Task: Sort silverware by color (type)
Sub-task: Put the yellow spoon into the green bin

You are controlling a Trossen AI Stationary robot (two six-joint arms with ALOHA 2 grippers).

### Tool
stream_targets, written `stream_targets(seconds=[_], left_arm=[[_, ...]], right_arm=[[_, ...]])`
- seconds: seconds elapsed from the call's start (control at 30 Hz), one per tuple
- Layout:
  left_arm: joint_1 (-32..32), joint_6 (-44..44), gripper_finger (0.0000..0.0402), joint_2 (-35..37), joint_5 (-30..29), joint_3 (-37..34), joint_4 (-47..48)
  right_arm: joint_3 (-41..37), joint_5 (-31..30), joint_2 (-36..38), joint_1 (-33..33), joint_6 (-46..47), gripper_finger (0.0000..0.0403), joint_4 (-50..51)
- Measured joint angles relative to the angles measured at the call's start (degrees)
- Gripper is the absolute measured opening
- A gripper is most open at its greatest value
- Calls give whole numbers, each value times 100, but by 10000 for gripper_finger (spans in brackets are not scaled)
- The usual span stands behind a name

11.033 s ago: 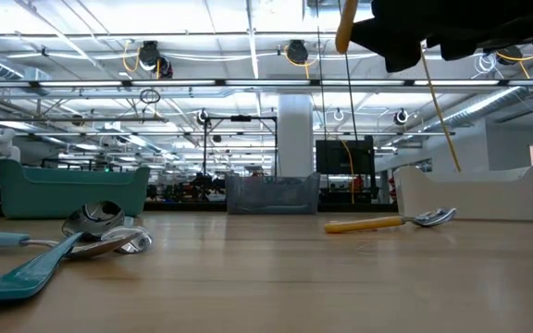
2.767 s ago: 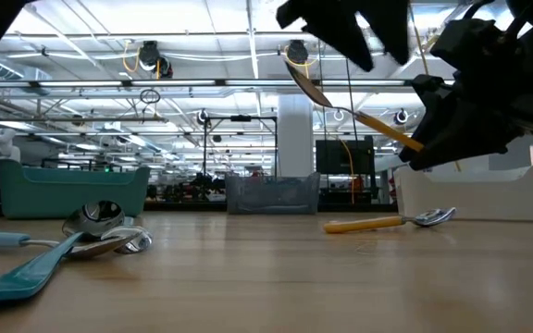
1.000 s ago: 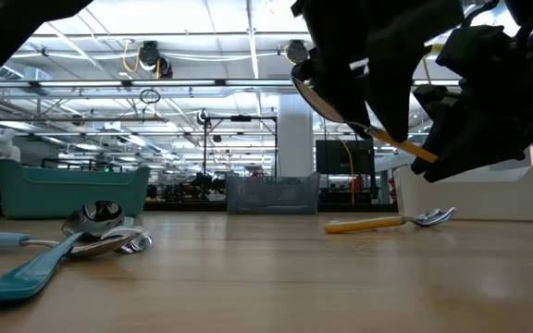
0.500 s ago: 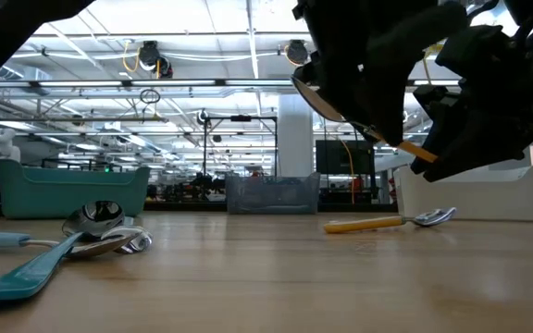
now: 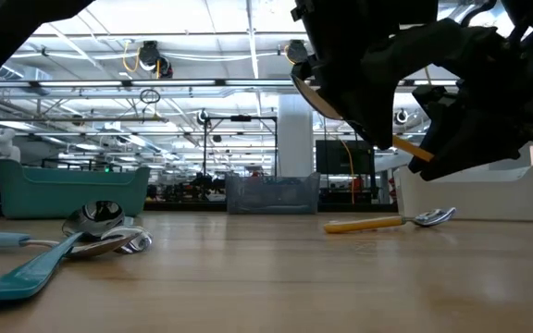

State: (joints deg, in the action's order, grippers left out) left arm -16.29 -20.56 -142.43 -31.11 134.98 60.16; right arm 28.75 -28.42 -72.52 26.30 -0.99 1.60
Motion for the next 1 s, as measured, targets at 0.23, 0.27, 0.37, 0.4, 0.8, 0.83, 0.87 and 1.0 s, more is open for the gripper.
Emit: stream_targets(seconds=[0.23,0.27,0.37,0.4,0.8,0.83,0.87,1.0], left_arm=[[-19,60,50,0,-60,0,23],[-35,59,50,0,-66,0,47],[-85,27,50,2,-143,0,194],[-118,-12,50,30,-203,0,268],[-372,-361,50,168,-500,2,2002],[-372,-414,50,168,-508,2,2175],[-372,-452,50,168,-515,2,2334],[-372,-466,50,230,-773,0,2827]], right_arm=[[0,-9,-1,0,62,97,-13],[0,-11,0,1,100,103,-16],[0,-5,-2,2,221,121,21],[0,-5,-2,2,241,127,35],[0,4,-2,7,506,162,135],[0,2,-2,7,505,163,141],[0,-3,-2,7,501,164,140],[0,-122,-4,5,267,164,145]])
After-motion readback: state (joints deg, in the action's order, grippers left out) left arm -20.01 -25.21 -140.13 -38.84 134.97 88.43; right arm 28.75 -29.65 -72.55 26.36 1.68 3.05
